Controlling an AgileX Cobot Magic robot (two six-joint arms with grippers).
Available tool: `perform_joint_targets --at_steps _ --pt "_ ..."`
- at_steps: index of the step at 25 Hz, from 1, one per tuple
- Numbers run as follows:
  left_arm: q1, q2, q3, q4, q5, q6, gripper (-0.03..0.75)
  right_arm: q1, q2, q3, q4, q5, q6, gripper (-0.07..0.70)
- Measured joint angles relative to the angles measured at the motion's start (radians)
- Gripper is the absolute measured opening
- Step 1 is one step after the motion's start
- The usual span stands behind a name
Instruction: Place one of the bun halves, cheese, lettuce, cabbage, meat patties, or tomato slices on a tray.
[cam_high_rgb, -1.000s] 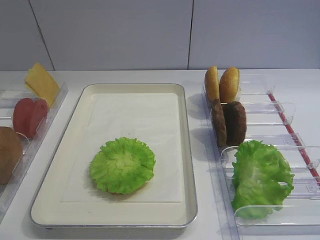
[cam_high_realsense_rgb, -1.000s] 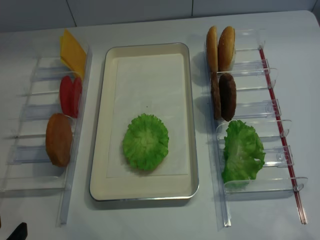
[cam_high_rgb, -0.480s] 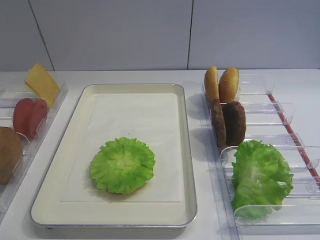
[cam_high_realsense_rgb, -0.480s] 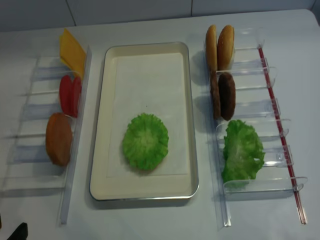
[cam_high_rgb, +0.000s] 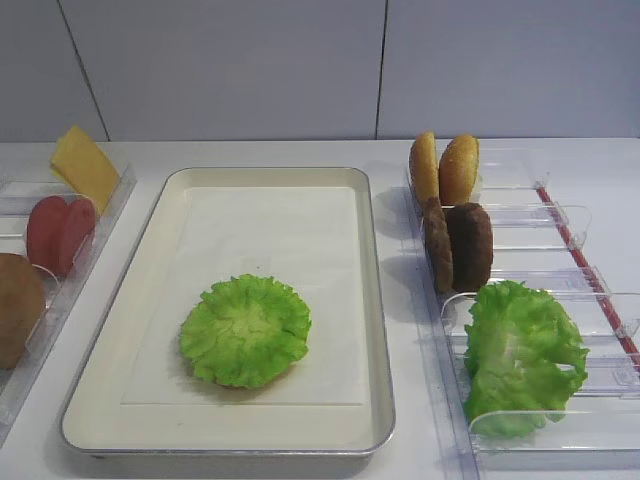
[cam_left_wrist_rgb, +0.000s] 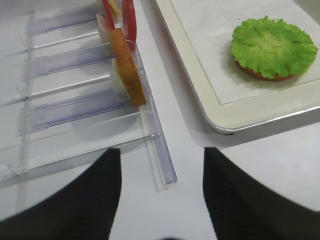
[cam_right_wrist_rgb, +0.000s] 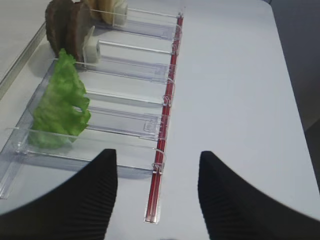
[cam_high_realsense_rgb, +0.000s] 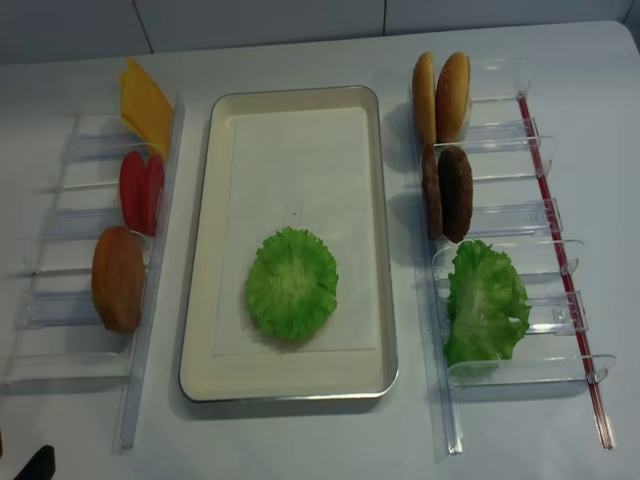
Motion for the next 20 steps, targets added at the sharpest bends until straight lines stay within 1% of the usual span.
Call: perform_joint_targets --at_steps 2,5,20 --pt "0.0 0.0 0.0 0.0 0.0 0.0 0.354 -0.001 0.0 0.0 -0.026 0.0 0.037 0.387" --pt "0.0 0.0 0.0 0.0 0.0 0.0 0.354 -0.002 0.0 0.0 -0.037 0.0 0.055 0.387" --pt "0.0 0.0 0.0 0.0 0.0 0.0 0.352 -0.006 0.0 0.0 -0.037 -0.004 0.063 0.387"
